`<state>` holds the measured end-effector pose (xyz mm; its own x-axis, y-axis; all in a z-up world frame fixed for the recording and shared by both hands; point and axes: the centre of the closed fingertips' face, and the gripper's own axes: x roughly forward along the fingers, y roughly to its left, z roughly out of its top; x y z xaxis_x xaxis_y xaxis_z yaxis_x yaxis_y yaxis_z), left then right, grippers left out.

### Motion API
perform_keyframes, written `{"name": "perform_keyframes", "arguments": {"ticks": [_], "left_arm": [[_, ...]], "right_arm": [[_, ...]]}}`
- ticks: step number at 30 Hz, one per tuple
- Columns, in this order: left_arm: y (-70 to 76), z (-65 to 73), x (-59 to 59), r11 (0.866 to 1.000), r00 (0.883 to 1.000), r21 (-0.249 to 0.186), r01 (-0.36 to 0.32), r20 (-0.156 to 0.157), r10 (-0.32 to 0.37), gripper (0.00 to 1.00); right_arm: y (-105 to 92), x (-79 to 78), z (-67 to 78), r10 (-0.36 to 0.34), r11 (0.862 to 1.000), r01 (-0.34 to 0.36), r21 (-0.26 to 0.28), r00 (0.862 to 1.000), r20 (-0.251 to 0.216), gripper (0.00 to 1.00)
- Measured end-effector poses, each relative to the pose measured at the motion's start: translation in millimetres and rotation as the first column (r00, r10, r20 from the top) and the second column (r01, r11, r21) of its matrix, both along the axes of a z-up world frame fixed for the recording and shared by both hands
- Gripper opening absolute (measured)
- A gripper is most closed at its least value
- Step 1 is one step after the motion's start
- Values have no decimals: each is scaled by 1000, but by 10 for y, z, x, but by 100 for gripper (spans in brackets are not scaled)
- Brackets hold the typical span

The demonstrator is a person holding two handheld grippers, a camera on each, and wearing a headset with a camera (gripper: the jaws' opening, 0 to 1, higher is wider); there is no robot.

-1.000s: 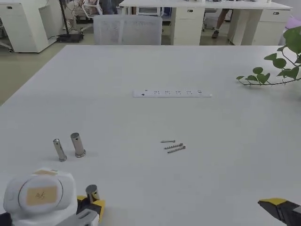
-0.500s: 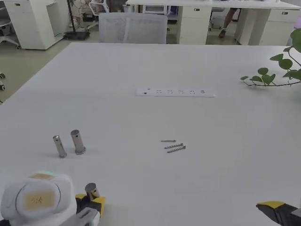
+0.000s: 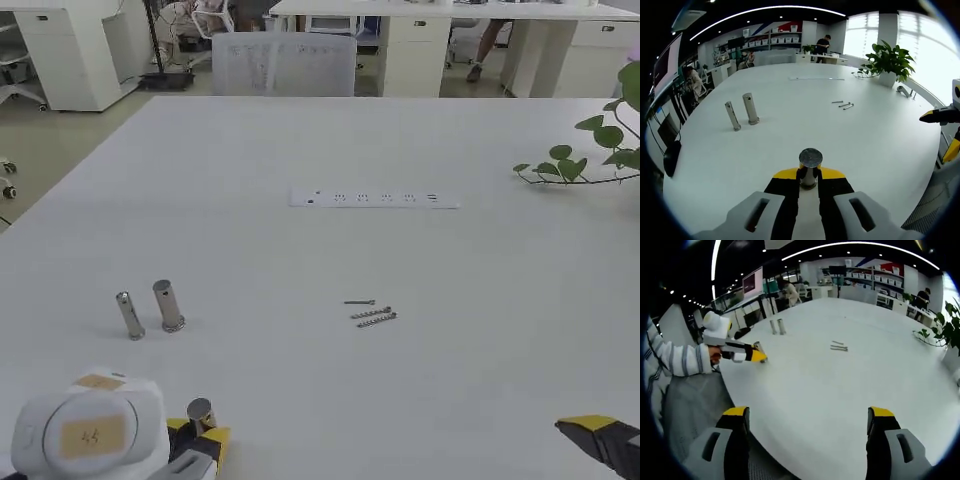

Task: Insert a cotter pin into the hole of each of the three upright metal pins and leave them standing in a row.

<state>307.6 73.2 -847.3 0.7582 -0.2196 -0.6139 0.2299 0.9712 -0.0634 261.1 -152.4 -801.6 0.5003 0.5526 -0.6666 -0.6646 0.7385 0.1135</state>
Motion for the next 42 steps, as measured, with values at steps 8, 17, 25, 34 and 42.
{"name": "perform_keyframes", "arguments": {"ticks": [8, 17, 25, 34, 42], "left_arm": [[-7, 11, 5, 999, 999, 2, 36, 7, -36, 13], [-27, 31, -4, 994, 994, 0, 112, 22, -111, 19], [7, 71, -15, 986, 986, -12, 168, 24, -168, 26], [72, 147, -76, 964, 964, -22, 264, 41, -263, 44], [65, 316, -90, 942, 940, -36, 333, 94, -329, 74]], "right_arm": [[6, -13, 11, -11, 1000, 11, 1, 1000, 1, 99], [32, -6, 31, -8, 1000, 8, -1, 1000, 6, 99], [25, -8, 29, -11, 1000, 11, -8, 1000, 5, 99], [40, -13, 20, -10, 1000, 10, -13, 1000, -1, 99], [81, -17, -2, -4, 1000, 4, -15, 1000, -7, 99]]}}
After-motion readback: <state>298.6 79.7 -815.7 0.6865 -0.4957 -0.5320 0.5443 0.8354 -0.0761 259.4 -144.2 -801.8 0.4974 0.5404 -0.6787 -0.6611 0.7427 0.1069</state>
